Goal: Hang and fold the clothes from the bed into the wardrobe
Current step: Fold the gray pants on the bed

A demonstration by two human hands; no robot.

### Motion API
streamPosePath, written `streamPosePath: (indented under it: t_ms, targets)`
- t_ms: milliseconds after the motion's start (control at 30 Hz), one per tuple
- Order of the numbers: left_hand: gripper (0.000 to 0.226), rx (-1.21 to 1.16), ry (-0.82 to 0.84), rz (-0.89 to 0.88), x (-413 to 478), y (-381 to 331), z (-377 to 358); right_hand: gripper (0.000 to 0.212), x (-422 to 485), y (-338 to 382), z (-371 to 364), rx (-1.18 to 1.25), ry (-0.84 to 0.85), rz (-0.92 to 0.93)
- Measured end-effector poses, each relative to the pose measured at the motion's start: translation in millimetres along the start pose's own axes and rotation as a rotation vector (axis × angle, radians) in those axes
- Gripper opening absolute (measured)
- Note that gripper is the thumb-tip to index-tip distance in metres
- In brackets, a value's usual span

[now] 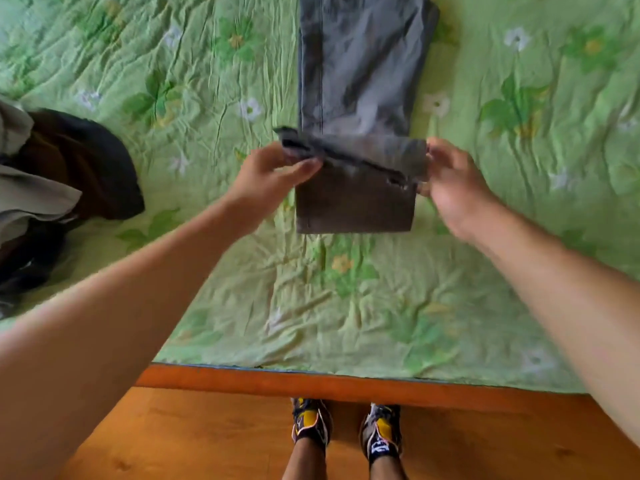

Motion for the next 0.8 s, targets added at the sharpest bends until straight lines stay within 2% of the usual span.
streamPosePath:
  t_ms: [67, 100, 167, 233, 267, 333, 367, 400, 500, 667, 800]
  targets:
    - [0.012, -0.401, 0.137, 0.302, 29.3, 30.8, -21.3, 0.034, 26.4, -29.5, -22.6, 0.306, 0.163, -0.316]
    - [0.015, -0.447, 0.182, 0.415, 29.6, 47.5, -33.7, 0.045, 28.6, -47.8, -33.5, 0.362, 0.230, -0.427]
    - [0.023, -0.397, 0.221, 0.571, 10.1, 83.2, -57.8, 0.058, 17.7, -87.9, -46.3, 0.254, 0.277, -0.553]
    - [0.032, -0.335, 0.170, 0.593, -11.6, 109.4, -66.0, 0.070, 6.8, -117.3, -38.4, 0.116, 0.175, -0.550]
    - [0.029, -0.302, 0.126, 0.563, -18.5, 118.8, -63.5, 0.062, 5.6, -124.3, -32.3, 0.078, 0.118, -0.508]
    - [0.014, -0.188, 0.072, 0.468, -26.2, 124.5, -52.9, 0.025, 3.5, -127.9, -27.5, 0.033, 0.071, -0.468]
    - [0.013, -0.154, 0.066, 0.445, -31.5, 124.9, -49.7, 0.014, -0.3, -127.7, -28.3, 0.015, 0.080, -0.470]
    - [0.013, -0.144, 0.055, 0.454, -38.0, 127.8, -47.2, 0.014, -5.9, -128.6, -29.4, 0.003, 0.091, -0.477]
    - [0.017, -0.121, 0.072, 0.562, -67.9, 141.6, -52.4, 0.027, -39.0, -142.9, -34.9, 0.012, 0.137, -0.568]
    - [0.016, -0.196, 0.194, 0.757, -163.2, 165.2, -82.9, 0.061, -139.6, -191.2, -32.8, 0.076, 0.150, -0.900]
    - [0.016, -0.306, 0.140, 0.850, -215.7, 176.2, -95.2, 0.065, -190.7, -208.8, -35.9, 0.135, 0.177, -0.992]
Point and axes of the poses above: each hand's wrist, its own x-axis towards the middle knuckle, its own z-axis out of the back of the hand, y = z × x, the point moved 9 cm from there along x, towards the middle knuckle, and after that the axes turned 2 degrees about -z, right-handed, at the moved point
